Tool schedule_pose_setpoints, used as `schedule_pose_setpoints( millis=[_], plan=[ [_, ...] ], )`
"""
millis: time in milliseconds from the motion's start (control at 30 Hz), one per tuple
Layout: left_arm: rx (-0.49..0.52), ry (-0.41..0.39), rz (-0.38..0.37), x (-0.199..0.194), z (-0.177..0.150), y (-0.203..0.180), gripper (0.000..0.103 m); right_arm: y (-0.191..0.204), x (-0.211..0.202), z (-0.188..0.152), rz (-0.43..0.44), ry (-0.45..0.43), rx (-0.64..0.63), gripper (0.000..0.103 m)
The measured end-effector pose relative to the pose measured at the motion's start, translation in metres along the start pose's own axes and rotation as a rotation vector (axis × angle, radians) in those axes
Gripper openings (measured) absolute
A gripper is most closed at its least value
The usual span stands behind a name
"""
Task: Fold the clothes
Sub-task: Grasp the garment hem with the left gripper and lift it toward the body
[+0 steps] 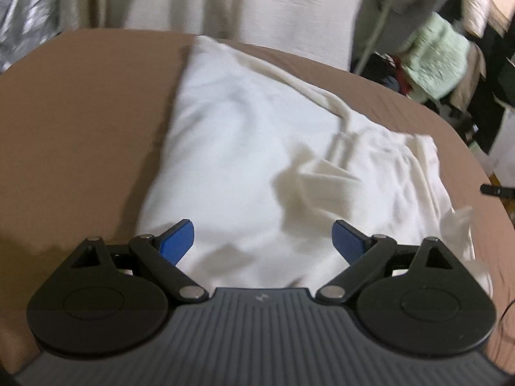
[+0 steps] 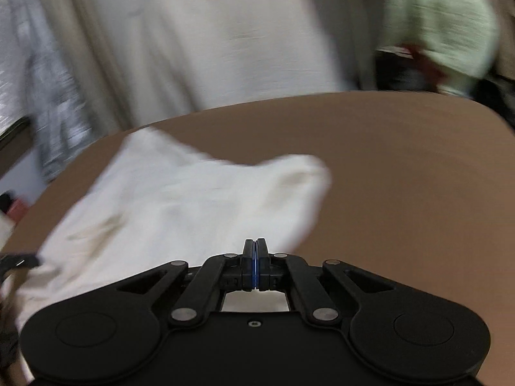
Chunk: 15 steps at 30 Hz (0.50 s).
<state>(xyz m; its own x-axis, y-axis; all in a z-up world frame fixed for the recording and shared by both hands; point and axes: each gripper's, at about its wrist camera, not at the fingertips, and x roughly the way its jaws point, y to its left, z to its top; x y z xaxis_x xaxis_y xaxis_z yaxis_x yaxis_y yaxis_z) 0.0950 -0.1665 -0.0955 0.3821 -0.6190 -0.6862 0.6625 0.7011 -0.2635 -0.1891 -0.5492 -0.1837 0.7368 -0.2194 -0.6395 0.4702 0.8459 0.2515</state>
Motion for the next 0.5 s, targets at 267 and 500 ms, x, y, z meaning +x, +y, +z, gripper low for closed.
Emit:
schedule_pose_setpoints(
  millis=[267, 500],
  plan=[
    [0.112, 0.029, 0.02, 0.034, 0.008, -0.045, 0.095, -0.117, -0.015, -0.027, -0.481, 0.047, 0.129, 0.047],
    [0.107, 0.109, 0.155, 0.085, 0.017, -0.047, 0.037, -0.17, -0.066, -0.026, -0.357, -0.147, 0.54, 0.068]
  ],
)
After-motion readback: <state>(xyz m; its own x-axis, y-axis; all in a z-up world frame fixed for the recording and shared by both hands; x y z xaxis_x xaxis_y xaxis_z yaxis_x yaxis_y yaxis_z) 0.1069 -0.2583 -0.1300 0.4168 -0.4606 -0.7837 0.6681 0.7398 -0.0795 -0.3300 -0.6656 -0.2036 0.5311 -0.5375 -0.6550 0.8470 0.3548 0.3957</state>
